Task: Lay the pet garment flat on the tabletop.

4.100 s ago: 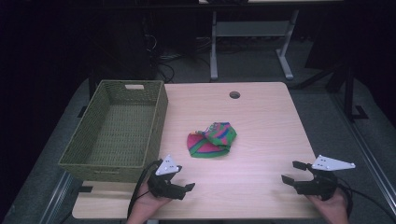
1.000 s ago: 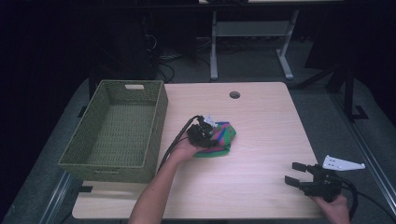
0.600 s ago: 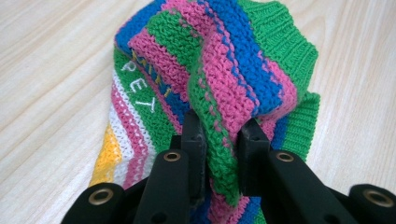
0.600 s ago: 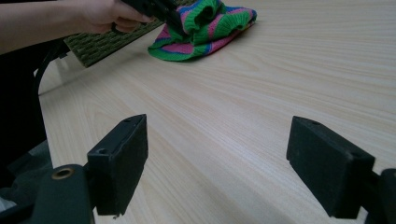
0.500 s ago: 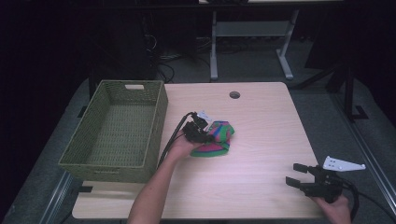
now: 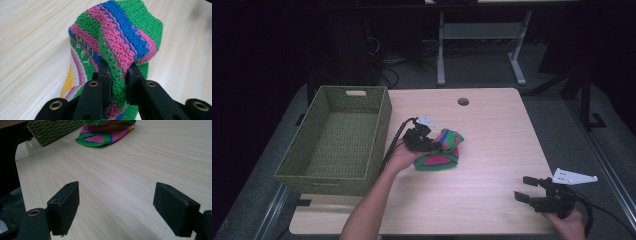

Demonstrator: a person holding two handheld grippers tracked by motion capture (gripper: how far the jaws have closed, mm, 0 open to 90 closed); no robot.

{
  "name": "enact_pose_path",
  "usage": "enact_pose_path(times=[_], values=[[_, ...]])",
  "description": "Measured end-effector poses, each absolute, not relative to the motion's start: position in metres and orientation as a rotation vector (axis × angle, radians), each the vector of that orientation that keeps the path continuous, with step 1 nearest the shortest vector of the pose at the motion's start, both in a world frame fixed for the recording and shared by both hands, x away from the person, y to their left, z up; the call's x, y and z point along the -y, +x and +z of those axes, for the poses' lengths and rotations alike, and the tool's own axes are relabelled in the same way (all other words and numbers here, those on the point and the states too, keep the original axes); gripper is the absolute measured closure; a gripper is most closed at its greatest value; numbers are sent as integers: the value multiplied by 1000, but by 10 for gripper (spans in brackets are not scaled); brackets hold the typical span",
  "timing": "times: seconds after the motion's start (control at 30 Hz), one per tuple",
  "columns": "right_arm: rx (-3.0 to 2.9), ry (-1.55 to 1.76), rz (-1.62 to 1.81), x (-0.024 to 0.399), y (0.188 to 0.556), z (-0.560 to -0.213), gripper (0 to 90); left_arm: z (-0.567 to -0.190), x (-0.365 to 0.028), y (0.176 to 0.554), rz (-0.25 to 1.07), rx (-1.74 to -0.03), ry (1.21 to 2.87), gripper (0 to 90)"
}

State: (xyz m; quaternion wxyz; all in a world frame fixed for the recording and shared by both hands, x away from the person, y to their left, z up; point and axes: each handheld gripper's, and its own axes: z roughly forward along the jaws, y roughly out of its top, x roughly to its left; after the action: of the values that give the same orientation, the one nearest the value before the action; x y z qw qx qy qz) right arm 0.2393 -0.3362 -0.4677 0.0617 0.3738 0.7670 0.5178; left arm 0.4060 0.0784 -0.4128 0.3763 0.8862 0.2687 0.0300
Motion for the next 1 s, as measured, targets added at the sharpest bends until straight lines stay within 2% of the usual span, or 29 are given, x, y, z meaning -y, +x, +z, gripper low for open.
enact_pose_path(times=[0.17,0.3,0.33,0.57,0.77,1.0], values=[[-2357,1059,1537,323,241,-462,217,-407,-82,391,17,-637,2256,778],[-2402,996,1509,310,251,-455,220,-404,-84,384,-4,-611,2261,778],[-2417,957,1529,301,256,-450,256,-403,-86,379,-25,-596,2249,778],[-2474,825,1519,271,274,-440,262,-400,-87,365,-66,-554,2240,779],[-2492,783,1513,261,284,-437,262,-400,-85,352,-104,-534,2218,778],[-2501,707,1525,244,293,-422,313,-400,-81,342,-130,-499,2218,778]])
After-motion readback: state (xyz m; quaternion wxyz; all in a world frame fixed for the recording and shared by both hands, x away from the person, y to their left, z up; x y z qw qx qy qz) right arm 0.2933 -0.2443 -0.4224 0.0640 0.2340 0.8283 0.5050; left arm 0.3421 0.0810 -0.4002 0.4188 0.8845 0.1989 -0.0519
